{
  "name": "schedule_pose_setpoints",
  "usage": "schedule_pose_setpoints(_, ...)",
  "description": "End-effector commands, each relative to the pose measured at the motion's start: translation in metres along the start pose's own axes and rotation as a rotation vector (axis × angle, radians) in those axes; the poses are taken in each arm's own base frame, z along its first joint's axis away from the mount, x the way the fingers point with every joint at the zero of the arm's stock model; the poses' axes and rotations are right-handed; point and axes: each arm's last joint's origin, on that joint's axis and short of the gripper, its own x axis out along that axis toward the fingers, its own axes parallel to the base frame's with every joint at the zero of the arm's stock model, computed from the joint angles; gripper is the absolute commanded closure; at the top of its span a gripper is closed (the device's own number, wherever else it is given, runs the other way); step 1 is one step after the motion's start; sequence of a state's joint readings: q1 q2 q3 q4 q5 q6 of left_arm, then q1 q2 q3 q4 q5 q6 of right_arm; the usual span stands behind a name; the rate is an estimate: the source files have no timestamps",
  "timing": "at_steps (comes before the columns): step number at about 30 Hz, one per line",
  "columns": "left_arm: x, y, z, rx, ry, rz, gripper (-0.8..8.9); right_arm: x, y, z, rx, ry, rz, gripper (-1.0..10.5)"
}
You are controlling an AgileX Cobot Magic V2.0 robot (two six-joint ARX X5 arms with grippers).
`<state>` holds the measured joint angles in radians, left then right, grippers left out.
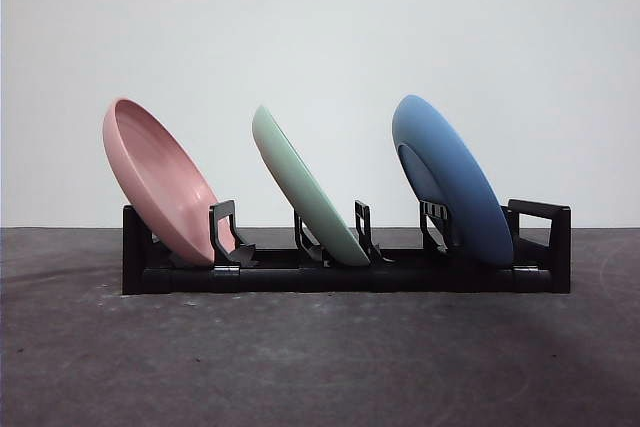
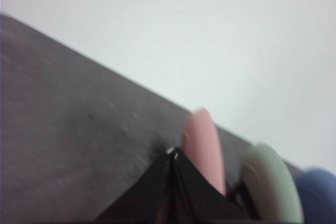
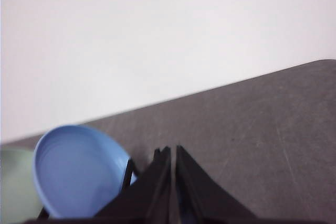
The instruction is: Place the plate
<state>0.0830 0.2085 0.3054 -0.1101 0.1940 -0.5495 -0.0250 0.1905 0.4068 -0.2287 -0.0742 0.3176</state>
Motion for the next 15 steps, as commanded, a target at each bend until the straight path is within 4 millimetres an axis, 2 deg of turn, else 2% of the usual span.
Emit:
schedule_pose_setpoints(1, 0.004, -0.013, 0.018, 0.035, 0.094, -0.033, 8.03, 0.007, 0.007, 0.017, -0.058, 0.109, 0.017, 9.3)
schedule_pose_setpoints(9, 0.023, -0.042, 0.063, 0.08, 0.369, -0.119, 8.03, 0.037, 0.029, 0.07, 0.003, 0.411, 0.164, 9.3)
schedule_pose_setpoints(15, 0.045, -0.051, 0.08, 0.087, 0.544, -0.1, 8.03, 0.062, 0.042, 0.1, 0.065, 0.562, 0.283, 9.3)
